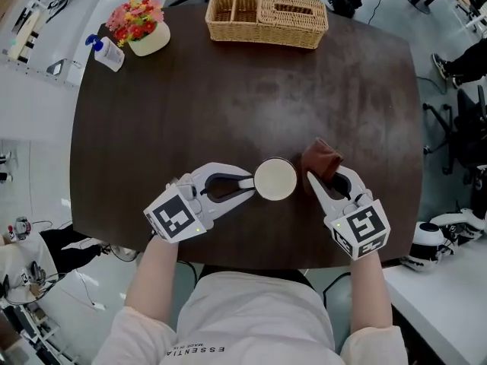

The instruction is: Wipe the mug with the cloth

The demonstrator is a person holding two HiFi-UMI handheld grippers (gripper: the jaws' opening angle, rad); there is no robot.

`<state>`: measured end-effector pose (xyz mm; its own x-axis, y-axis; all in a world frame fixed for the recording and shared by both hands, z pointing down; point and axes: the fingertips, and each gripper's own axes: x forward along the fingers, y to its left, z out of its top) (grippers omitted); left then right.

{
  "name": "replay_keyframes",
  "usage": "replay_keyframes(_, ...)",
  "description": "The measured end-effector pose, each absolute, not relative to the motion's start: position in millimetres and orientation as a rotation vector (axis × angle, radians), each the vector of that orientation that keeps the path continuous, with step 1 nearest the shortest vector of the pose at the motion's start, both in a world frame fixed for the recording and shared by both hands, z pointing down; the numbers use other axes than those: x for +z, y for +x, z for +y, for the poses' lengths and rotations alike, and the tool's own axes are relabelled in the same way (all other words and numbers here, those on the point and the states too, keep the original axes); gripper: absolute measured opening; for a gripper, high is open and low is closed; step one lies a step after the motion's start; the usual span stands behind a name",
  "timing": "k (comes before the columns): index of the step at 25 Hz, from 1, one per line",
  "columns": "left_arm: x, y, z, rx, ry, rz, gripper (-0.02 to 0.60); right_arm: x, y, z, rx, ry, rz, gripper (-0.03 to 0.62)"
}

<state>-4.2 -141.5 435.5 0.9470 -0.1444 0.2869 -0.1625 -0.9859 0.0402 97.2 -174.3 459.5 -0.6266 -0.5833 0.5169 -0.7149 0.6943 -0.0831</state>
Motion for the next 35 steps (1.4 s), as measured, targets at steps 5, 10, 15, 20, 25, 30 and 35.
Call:
replay_keyframes(5, 469.8, -9.5, -141.2, 0.512, 2.996, -0.217, 0.074, 466.8, 94.9, -178.2, 0.469, 1.077, -2.453, 0.080)
replay_keyframes(10, 499.8, -12.7, -148.8, 0.576, 2.980, -0.203, 0.074, 476.1, 94.4, -179.5, 0.522, 1.110, -2.454, 0.080)
replay_keyframes(15, 506.1, -16.2, -146.1, 0.554, 2.978, -0.153, 0.075, 481.8, 95.6, -178.1, 0.598, 1.146, -2.440, 0.080)
replay_keyframes(20, 509.0, -18.2, -152.4, 0.546, 2.948, -0.145, 0.104, 483.4, 91.0, -177.8, 0.612, 1.127, -2.443, 0.080)
replay_keyframes(25, 489.5, -18.4, -152.2, 0.534, 2.942, -0.236, 0.178, 477.4, 88.9, -174.9, 0.613, 1.118, -2.455, 0.080)
replay_keyframes(30, 431.1, -29.9, -152.0, 0.397, 2.931, -0.489, 0.175, 458.5, 85.8, -167.8, 0.592, 1.124, -2.488, 0.080)
replay_keyframes(35, 378.1, -32.0, -146.4, 0.295, 2.958, -0.818, 0.021, 432.5, 81.4, -140.1, 0.459, 1.106, -2.537, 0.080)
